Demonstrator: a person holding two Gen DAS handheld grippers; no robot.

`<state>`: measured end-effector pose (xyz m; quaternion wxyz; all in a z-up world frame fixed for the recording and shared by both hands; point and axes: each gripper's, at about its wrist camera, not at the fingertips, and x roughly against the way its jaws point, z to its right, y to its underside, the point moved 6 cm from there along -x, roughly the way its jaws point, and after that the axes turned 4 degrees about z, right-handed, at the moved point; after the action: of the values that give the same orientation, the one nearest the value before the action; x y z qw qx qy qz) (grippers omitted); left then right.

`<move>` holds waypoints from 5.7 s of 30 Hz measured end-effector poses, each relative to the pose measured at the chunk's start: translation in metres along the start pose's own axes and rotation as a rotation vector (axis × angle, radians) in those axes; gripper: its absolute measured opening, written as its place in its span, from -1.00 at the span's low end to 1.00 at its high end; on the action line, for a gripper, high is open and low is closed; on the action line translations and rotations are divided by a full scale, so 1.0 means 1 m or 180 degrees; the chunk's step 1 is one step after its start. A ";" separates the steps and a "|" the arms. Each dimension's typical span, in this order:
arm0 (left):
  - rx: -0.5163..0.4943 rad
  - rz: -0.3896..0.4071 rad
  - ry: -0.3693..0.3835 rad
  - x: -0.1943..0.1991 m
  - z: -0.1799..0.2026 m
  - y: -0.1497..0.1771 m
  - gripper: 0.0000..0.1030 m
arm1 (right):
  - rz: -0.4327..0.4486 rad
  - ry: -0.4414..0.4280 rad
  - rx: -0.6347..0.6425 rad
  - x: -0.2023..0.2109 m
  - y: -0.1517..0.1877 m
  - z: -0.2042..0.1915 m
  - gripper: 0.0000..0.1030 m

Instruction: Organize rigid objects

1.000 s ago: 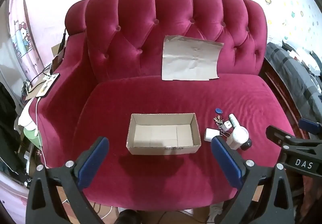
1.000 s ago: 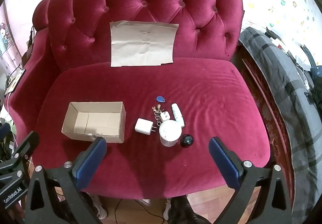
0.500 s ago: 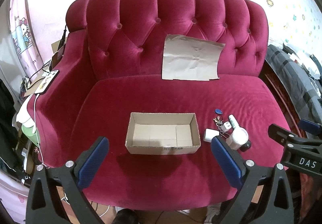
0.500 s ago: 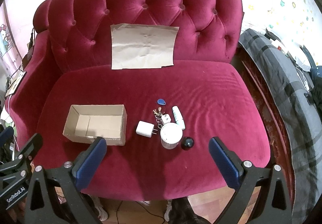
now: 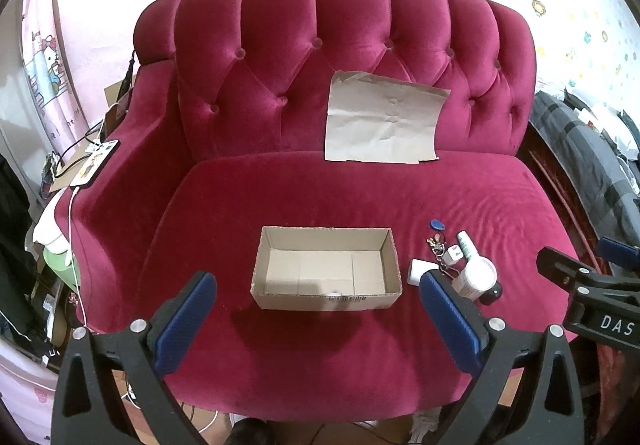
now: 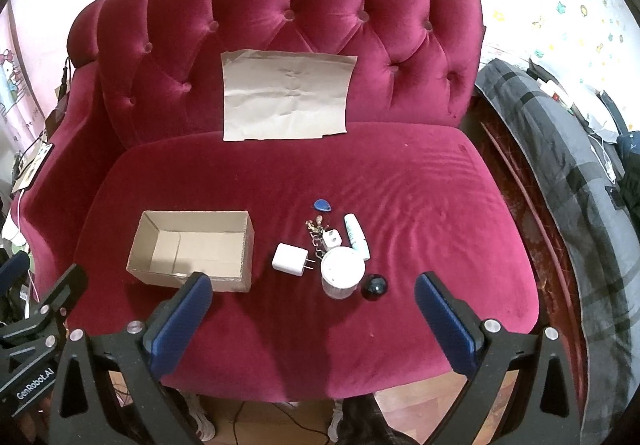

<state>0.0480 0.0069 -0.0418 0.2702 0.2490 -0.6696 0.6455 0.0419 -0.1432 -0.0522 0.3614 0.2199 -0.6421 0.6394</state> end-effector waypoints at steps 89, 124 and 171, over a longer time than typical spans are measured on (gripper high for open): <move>0.0100 -0.1022 0.0204 -0.286 -0.106 0.082 -0.56 | -0.0077 -0.0047 0.0025 -0.204 0.004 -0.012 0.99; 0.0037 -0.0974 0.0260 -0.286 -0.096 0.084 -0.94 | -0.0561 0.0101 0.0177 -0.232 0.056 0.047 0.99; 0.0003 -0.0967 0.0235 -0.288 -0.094 0.081 -0.94 | 0.0045 -0.0362 0.0207 -0.171 0.001 -0.013 0.20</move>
<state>0.2064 0.0999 -0.2959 0.3891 0.3236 -0.6136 0.6062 0.1535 -0.1608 -0.1816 0.3125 0.2629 -0.6420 0.6489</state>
